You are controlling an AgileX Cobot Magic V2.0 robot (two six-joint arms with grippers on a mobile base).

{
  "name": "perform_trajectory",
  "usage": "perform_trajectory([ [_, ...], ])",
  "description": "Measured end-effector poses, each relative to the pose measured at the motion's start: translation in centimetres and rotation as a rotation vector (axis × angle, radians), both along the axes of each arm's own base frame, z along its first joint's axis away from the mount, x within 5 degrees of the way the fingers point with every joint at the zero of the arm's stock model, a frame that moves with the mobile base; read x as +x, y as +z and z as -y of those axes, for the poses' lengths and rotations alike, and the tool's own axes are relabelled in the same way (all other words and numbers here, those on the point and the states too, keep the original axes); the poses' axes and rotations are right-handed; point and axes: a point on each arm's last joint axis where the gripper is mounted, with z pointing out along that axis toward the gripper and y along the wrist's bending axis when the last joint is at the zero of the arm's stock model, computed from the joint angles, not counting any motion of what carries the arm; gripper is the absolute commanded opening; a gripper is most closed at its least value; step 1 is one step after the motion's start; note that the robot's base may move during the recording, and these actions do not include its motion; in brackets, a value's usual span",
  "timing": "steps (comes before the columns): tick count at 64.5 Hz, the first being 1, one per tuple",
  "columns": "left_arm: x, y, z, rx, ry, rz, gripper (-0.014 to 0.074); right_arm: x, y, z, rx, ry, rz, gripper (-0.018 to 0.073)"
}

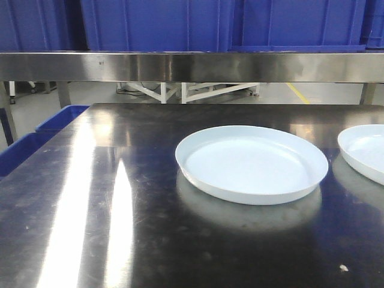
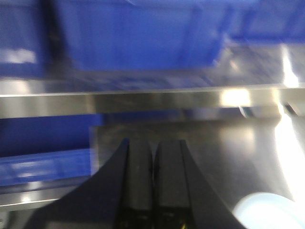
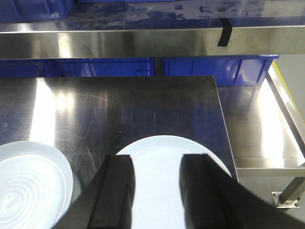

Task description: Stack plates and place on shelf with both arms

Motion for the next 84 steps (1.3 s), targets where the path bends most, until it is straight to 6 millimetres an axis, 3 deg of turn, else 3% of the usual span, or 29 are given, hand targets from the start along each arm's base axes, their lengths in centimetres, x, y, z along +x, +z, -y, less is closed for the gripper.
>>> perform_trajectory([
  [8, -3.8, -0.2, -3.2, 0.011, 0.095, 0.032, 0.0087, 0.0, 0.0, 0.0, 0.000, 0.000, 0.000, 0.0368],
  [14, -7.0, -1.1, -4.3, 0.029, 0.122, 0.065, 0.0087, 0.0, 0.0, 0.0, 0.000, 0.000, 0.000, 0.0368],
  [24, -11.1, -4.7, -5.0, 0.018, 0.128, 0.092, 0.0087, 0.0, 0.0, 0.0, 0.000, 0.000, -0.004, 0.0368],
  [36, -14.3, -9.7, -5.5, 0.006, 0.135, 0.099, 0.0087, 0.0, -0.1, 0.0, 0.000, -0.001, -0.009, 0.0368],
  [56, -15.8, -15.6, -5.7, 0.028, 0.134, 0.001, 0.0087, 0.0, -0.1, 0.0, 0.000, -0.001, -0.010, 0.0368],
  [77, -15.8, -16.4, -5.7, 0.032, 0.134, -0.014, 0.0087, 0.0, -0.1, 0.0, 0.000, -0.001, -0.010, 0.0367],
  [84, -15.8, -16.4, -5.7, 0.032, 0.134, -0.014, 0.0087, -0.1, -0.1, 0.0, 0.000, -0.002, -0.016, 0.0260],
])
